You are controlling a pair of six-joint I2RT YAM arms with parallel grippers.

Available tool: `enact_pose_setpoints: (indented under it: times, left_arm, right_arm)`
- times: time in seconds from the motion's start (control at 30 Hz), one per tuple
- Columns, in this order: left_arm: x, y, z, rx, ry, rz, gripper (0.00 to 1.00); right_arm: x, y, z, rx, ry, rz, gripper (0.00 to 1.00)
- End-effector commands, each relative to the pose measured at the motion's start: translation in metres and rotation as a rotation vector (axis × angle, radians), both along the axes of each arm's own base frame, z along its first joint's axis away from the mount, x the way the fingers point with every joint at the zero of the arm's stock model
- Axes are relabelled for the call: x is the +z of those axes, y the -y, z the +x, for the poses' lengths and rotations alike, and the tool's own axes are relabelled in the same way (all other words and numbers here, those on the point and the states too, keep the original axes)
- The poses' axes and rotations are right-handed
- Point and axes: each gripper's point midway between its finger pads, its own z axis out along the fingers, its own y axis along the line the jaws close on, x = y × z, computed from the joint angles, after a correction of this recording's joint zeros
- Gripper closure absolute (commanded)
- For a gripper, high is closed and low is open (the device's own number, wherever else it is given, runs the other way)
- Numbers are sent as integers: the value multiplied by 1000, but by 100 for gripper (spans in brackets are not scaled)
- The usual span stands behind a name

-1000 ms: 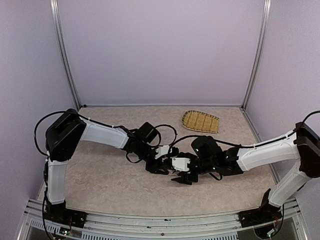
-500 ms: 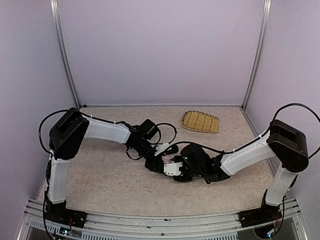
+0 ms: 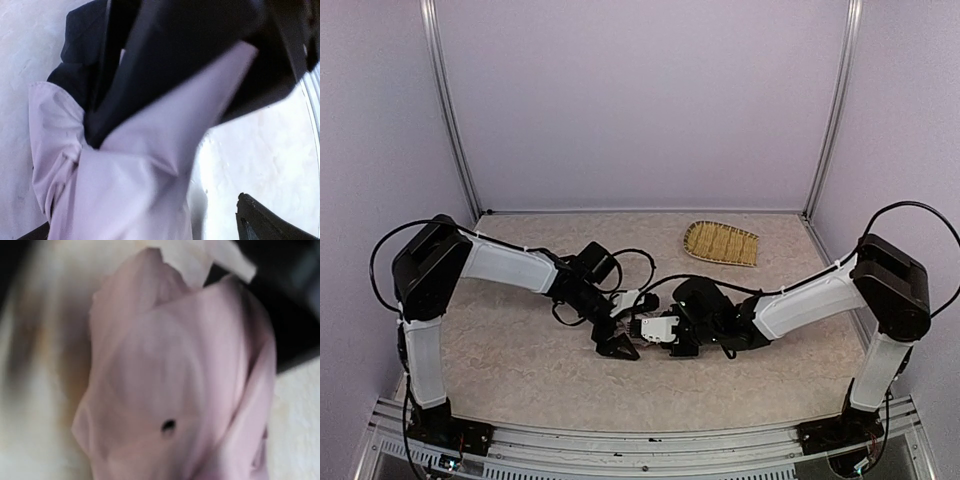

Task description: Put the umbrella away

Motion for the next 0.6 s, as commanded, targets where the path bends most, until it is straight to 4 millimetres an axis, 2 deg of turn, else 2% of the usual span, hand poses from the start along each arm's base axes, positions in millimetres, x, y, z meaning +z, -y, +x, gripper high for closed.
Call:
enact_pose_setpoints:
  times: [0.0, 0.07, 0.13, 0.2, 0.27, 0.33, 0.4, 0.47, 0.53, 0.57]
  left_arm:
    - [40, -20, 14, 105, 157, -63, 1]
    - [67, -29, 28, 180, 305, -124, 1]
    - [96, -47, 43, 301, 543, -153, 1]
    - [132, -64, 41, 379, 793, -230, 1]
    - [179, -84, 36, 486, 952, -396, 1]
    - [220, -102, 31, 587, 990, -580, 1]
    - [250, -117, 28, 701, 924, -755, 1]
    - [271, -122, 24, 748, 862, -890, 1]
    - [269, -99, 5, 544, 834, -908, 5]
    - [263, -84, -3, 440, 821, -882, 15]
  right_arm:
    - [-50, 44, -15, -75, -214, -163, 88]
    - [-47, 43, -19, -72, -271, -138, 89]
    - [-41, 39, -26, -53, -353, -94, 90]
    - [-34, 37, -31, -37, -442, -52, 91]
    - [-30, 36, -36, -24, -526, -29, 92]
    - [-27, 36, -40, -8, -604, -17, 92]
    - [-25, 37, -45, 9, -685, -11, 92]
    - [-27, 39, -45, 8, -745, -11, 92]
    - [-28, 39, -46, 6, -796, -3, 92]
    - [-29, 39, -45, 2, -815, 2, 92]
